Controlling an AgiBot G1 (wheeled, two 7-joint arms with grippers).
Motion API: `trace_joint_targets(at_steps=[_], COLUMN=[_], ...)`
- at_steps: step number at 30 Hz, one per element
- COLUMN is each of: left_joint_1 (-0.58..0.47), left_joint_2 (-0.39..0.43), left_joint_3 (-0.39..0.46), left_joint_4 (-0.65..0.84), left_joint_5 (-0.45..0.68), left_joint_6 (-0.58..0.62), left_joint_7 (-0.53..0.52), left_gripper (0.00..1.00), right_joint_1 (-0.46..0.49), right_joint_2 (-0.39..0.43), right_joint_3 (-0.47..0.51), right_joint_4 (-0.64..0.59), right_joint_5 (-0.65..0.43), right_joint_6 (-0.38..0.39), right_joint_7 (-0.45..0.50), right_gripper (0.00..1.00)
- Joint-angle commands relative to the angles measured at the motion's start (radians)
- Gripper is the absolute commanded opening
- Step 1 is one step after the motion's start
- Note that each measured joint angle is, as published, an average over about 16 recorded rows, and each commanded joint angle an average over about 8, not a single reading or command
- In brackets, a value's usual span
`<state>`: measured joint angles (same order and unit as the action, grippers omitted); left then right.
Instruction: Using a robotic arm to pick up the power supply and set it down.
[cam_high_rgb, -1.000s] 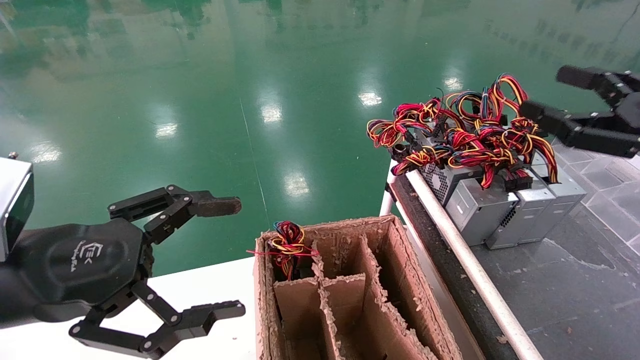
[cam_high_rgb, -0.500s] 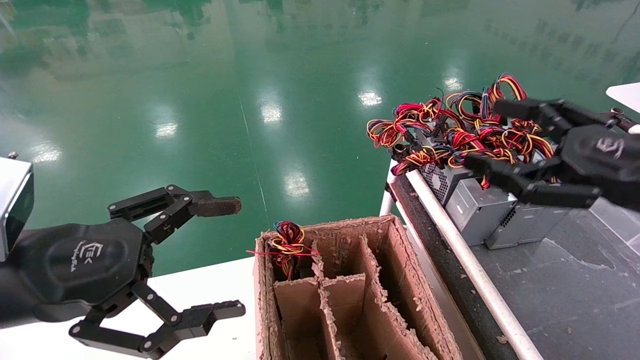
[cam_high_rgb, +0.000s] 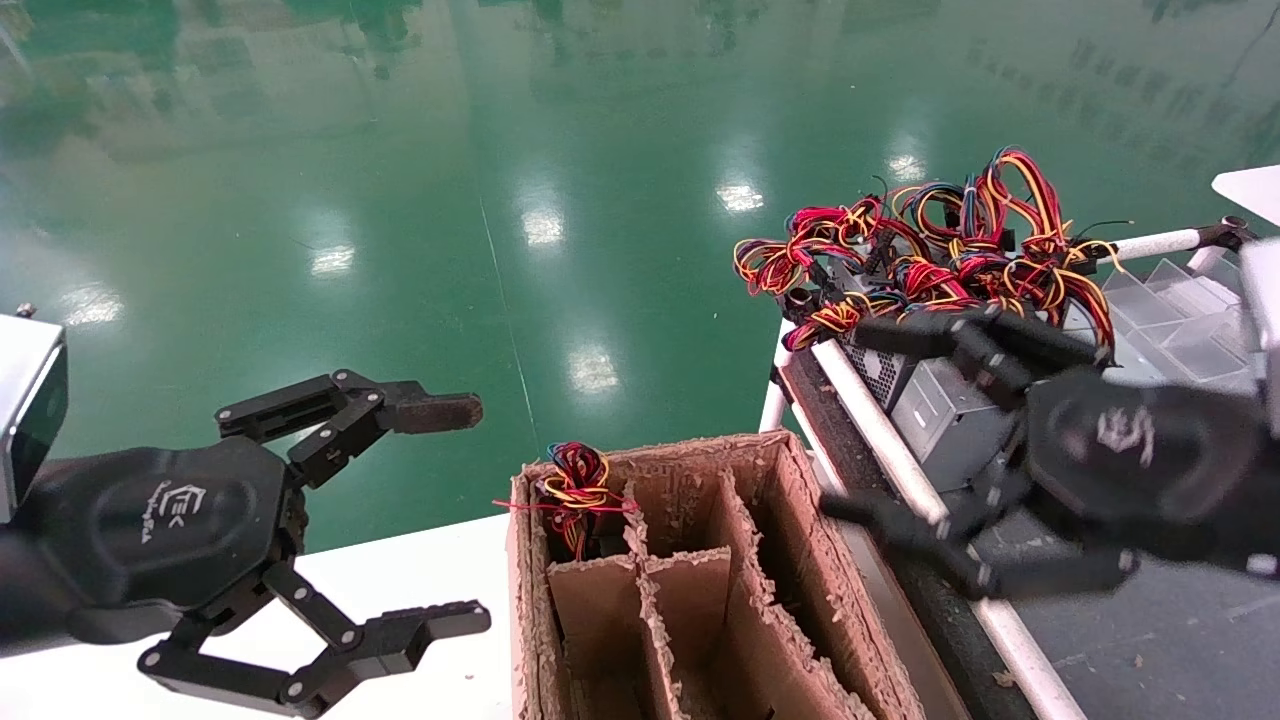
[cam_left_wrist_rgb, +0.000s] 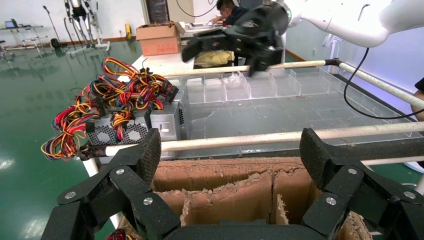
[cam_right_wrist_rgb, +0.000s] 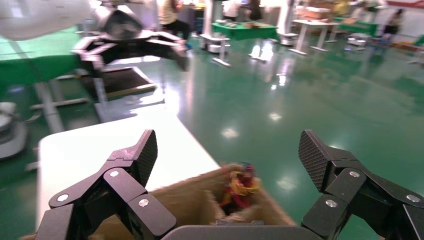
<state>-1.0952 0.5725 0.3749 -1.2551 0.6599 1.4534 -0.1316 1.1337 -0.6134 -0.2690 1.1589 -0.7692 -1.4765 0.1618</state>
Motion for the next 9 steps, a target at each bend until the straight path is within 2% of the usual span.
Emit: trace_joint_targets(at_steps=[1, 9], left_joint_1=[0.000, 0.000], left_joint_2=[0.000, 0.000], left_joint_3=[0.000, 0.000], left_joint_4=[0.000, 0.000], left_joint_5=[0.000, 0.000], left_joint_6=[0.000, 0.000], left_joint_7=[0.000, 0.000], left_gripper=[1.00, 1.00], right_joint_1=[-0.016, -0.062], right_joint_2=[0.001, 0.002], right_joint_3=[-0.003, -0.011], right_joint_4=[0.035, 0.133], right_joint_5=[0.011, 0.041], right_joint_6=[-0.005, -0.020], right_joint_7=[0.007, 0.027], right_gripper=[1.00, 1.00])
